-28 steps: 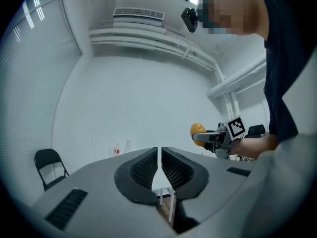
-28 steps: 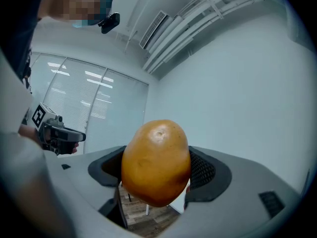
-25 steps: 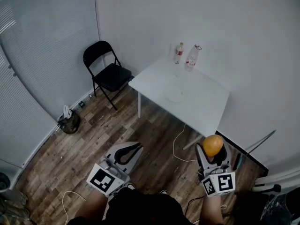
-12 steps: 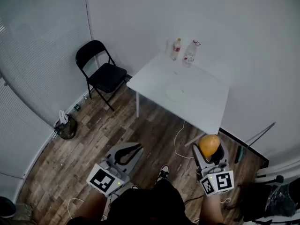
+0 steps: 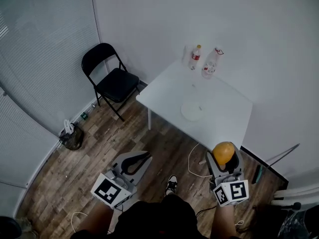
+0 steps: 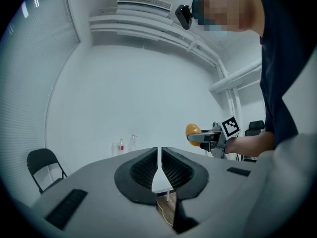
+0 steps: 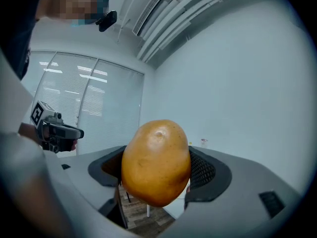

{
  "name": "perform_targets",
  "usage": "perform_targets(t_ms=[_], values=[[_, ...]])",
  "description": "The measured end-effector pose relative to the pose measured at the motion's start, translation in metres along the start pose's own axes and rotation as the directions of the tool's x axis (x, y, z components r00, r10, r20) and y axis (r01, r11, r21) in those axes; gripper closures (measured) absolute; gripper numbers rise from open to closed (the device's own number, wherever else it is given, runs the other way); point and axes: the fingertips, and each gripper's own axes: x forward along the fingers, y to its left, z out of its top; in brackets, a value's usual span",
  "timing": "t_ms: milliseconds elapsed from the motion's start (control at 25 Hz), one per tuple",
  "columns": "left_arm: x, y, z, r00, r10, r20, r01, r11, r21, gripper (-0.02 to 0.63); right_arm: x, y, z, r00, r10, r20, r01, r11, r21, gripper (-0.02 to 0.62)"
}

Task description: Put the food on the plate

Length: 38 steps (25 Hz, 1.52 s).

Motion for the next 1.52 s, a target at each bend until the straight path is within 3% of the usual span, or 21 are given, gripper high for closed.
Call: perform_targets(t_ms=[400,720,1160,1520], values=[[0.132,0.066,-0.006,0.996,0.083,-0.041,-0.083,0.996,-0.008,0.563,0.111,-0.111,-0.028,0.996,0.071,-0.058,-0.070,0.997,0.014,0.220],[0.225,0.094,-0.016,0.989,0.134,-0.059,-0.136,0.990,-0.025,0.565,0.180,-0.184,-0.050,0.988,0.138,-0.073,-0.133,0.988,0.072,0.220],[0.270,0.118,-0.020,0.993,0.087,-0.076,-0.089,0.996,-0.027,0.564,0.226,-0.204,-0.053,0.985,0.139,-0.104,-0.134,0.989,0.054,0.221],[0.274,0.159,-0.020,0.996,0.032,-0.084,-0.039,0.996,-0.084,0.564,0.289,-0.186,-0.105,0.954,0.122,-0.273,-0.125,0.992,0.006,0.220]])
